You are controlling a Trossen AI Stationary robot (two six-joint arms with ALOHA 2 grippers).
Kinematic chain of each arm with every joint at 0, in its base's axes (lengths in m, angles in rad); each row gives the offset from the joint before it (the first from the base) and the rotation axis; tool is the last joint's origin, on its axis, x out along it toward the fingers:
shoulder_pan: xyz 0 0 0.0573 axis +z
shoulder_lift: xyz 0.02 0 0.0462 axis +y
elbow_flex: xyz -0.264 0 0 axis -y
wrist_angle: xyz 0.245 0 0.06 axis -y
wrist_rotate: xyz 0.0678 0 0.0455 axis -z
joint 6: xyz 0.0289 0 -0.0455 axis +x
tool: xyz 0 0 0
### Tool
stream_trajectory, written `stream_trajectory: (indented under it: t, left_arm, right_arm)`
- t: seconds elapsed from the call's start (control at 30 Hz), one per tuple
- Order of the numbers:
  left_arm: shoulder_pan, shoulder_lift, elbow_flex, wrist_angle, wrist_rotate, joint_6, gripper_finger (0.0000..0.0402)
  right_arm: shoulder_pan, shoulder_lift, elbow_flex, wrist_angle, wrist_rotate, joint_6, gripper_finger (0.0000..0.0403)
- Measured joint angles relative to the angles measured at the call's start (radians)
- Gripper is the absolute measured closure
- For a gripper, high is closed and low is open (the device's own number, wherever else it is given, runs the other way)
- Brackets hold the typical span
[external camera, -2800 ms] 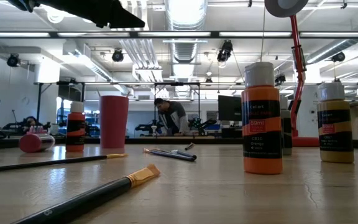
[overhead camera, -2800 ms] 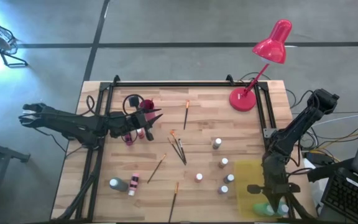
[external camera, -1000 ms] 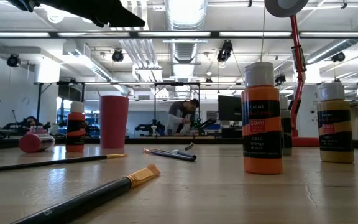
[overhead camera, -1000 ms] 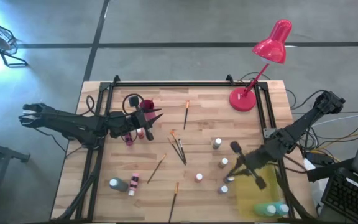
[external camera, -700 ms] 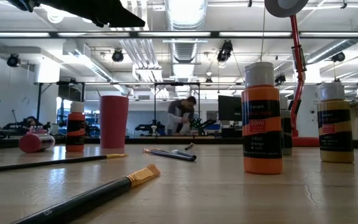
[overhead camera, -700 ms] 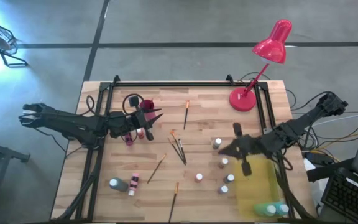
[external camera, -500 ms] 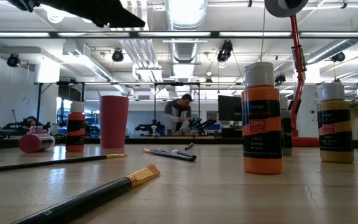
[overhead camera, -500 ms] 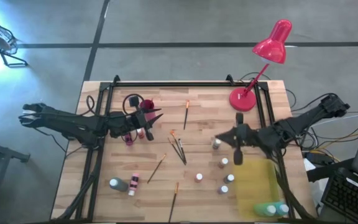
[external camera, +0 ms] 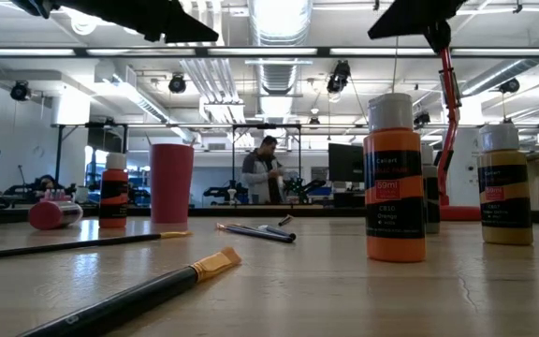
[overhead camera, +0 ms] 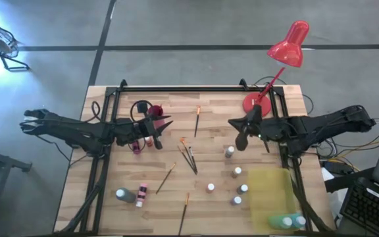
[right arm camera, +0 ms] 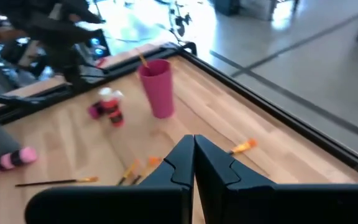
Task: Pick & Place Paint Supplies
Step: Put the black paint brush into the pink cup
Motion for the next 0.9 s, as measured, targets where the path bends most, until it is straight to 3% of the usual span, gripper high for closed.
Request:
stream_trajectory:
  t: [0.2, 0.43, 0.53, 0.63, 0.77, 0.9]
  left_arm:
    - [0.000, -0.002, 0.020, -0.121, -0.029, 0.063, 0.0300]
    - [0.000, -0.004, 0.084, -0.225, -0.219, -0.052, 0.0300]
    - [0.000, -0.010, 0.085, -0.238, -0.250, -0.075, 0.0300]
    - [0.000, -0.018, 0.085, -0.257, -0.255, -0.090, 0.0300]
    - [0.000, -0.029, 0.101, -0.262, -0.255, -0.102, 0.0300]
    - [0.000, -0.033, 0.111, -0.260, -0.254, -0.122, 0.0300]
  right_arm:
    - [-0.088, 0.001, -0.001, -0.096, -0.001, 0.070, 0.0394]
    - [-0.188, 0.024, 0.003, -0.115, -0.065, 0.079, 0.0394]
    - [-0.222, 0.050, 0.011, -0.112, -0.088, 0.078, 0.0394]
    - [-0.260, 0.105, 0.033, -0.110, -0.109, 0.082, 0.0394]
    - [-0.318, 0.209, 0.109, -0.109, -0.236, 0.082, 0.0394]
    - [-0.342, 0.342, 0.214, -0.117, -0.249, 0.048, 0.0391]
